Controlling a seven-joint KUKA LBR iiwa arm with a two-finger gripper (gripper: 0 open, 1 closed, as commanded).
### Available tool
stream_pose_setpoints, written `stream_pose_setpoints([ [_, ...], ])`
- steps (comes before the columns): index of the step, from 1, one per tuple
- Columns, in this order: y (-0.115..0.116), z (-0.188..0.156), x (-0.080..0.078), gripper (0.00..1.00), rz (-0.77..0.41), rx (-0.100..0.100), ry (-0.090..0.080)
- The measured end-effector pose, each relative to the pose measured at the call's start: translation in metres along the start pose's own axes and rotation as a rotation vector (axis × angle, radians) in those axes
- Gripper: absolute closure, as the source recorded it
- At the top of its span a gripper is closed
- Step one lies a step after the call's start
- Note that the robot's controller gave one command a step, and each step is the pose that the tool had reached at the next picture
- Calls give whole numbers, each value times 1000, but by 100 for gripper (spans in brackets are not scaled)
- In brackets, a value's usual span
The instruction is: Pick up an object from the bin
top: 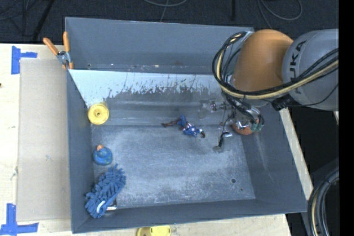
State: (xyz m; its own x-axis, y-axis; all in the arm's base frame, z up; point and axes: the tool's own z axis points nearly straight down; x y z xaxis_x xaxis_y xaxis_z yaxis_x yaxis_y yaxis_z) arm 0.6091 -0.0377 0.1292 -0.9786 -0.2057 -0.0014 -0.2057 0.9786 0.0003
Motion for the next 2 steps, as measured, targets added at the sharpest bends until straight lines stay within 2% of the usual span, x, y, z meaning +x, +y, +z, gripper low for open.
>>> stream_pose_setpoints([
  [1, 24, 60, -18, 0, 171, 0, 0],
  [2, 39, 63, -25, 100, 188, 0, 0],
])
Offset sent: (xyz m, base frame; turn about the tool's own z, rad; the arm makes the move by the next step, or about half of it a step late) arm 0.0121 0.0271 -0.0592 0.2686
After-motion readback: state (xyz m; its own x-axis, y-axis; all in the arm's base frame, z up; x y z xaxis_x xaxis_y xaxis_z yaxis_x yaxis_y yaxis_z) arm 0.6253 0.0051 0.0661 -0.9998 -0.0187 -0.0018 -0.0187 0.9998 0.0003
